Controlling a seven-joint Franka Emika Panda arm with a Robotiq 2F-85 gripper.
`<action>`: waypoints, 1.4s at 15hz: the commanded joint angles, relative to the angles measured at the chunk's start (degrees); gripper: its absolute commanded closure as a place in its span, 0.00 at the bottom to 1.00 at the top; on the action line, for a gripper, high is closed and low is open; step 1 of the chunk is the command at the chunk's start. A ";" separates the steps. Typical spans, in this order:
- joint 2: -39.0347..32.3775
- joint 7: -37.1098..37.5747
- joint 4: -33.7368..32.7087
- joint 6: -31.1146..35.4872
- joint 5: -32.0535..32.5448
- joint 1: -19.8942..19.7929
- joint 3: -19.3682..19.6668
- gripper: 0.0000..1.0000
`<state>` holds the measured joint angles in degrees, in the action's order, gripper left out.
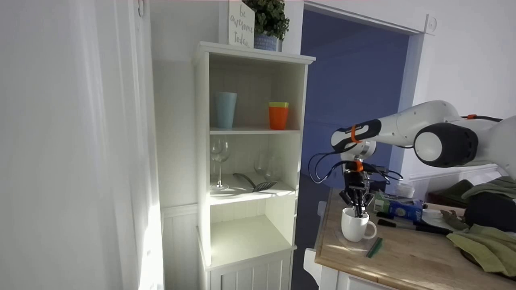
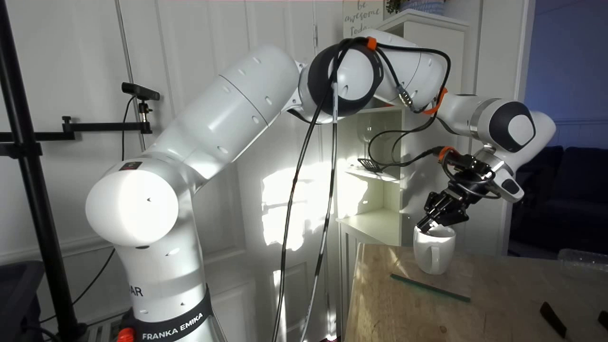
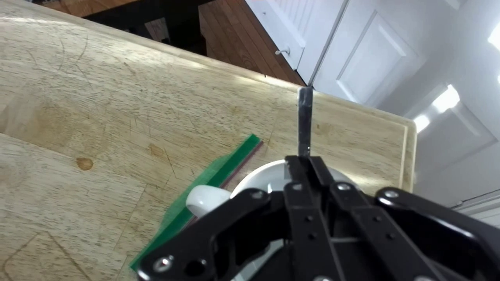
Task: Put the spoon in the white cup
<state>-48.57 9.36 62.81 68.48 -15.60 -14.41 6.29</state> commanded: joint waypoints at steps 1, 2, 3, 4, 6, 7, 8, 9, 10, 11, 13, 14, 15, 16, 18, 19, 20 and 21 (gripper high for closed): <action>-0.59 0.32 -1.13 -0.18 1.53 0.46 0.29 0.91; -0.60 0.27 -1.12 -0.23 1.70 0.47 0.29 0.84; -0.59 0.25 -1.12 -0.28 1.85 0.48 0.30 0.73; -0.53 0.22 -1.11 -0.33 1.99 0.50 0.31 0.60; -0.26 0.04 -0.98 -0.28 2.10 0.49 0.29 0.47; -0.01 -0.14 -0.82 -0.24 2.20 0.50 0.27 0.41; 0.21 -0.35 -0.75 -0.33 2.21 0.49 0.21 0.40; 0.83 -0.82 -0.31 0.09 2.20 0.52 0.13 0.40; 1.44 -1.44 -0.01 0.47 2.21 0.53 0.04 0.40; 2.02 -2.10 0.19 0.99 2.10 0.50 -0.08 0.40; 4.24 -4.45 1.66 3.27 2.09 0.73 -0.10 0.44; 5.31 -6.02 2.18 4.65 2.14 0.75 -0.20 0.40; 6.64 -8.40 2.84 6.41 2.90 0.93 -0.13 0.22; 7.77 -10.48 3.34 8.34 3.39 1.05 -0.06 0.15; 10.79 -14.22 4.90 11.85 5.22 1.44 0.32 0.03; 12.34 -16.08 5.84 14.00 5.78 1.43 0.29 0.00; 14.51 -18.18 7.51 16.12 6.52 1.41 0.29 0.00; 16.65 -20.40 9.35 18.45 7.01 1.27 0.19 0.00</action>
<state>-39.61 -5.12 64.06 80.61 -10.74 -13.58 6.29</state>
